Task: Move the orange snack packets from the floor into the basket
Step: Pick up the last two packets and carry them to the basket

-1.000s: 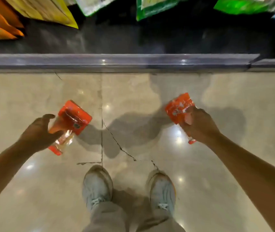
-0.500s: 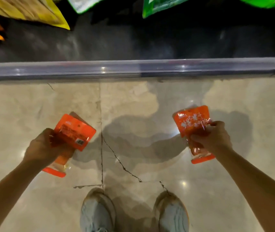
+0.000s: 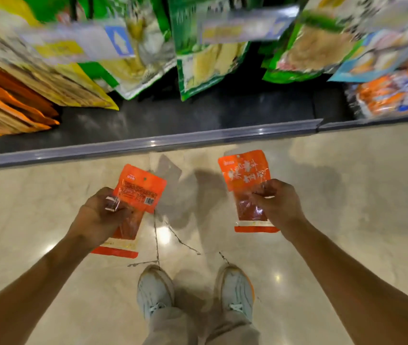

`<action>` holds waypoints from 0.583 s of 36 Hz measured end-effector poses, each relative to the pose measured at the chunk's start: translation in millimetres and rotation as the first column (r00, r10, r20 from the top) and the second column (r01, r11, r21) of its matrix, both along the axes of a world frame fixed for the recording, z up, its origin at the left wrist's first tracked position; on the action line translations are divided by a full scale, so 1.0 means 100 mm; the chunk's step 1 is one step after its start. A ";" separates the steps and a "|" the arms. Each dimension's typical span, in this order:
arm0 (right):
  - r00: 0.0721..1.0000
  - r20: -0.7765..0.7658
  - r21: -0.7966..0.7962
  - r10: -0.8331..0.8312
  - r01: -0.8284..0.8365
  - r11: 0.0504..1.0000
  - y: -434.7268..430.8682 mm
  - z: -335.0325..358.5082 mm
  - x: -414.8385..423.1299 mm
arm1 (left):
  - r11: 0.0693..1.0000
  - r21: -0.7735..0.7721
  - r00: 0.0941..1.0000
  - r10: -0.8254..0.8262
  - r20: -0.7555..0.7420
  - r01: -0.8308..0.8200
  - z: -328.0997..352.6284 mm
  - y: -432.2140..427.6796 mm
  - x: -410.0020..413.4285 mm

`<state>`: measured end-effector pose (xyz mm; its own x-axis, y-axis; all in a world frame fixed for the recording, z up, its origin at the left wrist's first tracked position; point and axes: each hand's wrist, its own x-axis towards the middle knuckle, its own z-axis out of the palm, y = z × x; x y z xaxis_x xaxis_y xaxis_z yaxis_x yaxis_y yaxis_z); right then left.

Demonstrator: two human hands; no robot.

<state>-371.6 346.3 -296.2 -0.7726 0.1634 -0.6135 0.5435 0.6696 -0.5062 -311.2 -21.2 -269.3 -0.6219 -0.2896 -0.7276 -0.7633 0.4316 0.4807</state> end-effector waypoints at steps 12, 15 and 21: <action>0.955 -0.266 -0.115 -0.133 0.106 0.988 0.29 3.73 -0.48 | 1.000 0.022 0.963 -0.003 -0.269 0.009 3.45 0.95 -0.68; 0.927 -0.347 -0.150 -0.142 0.095 0.984 0.46 4.78 -0.50 | 0.995 -0.016 0.922 -0.099 -0.375 0.100 4.41 1.19 -0.83; 0.852 -0.458 -0.273 -0.251 0.134 0.953 0.78 6.63 -0.40 | 0.977 -0.078 0.799 -0.206 -0.565 0.197 6.17 1.65 -1.08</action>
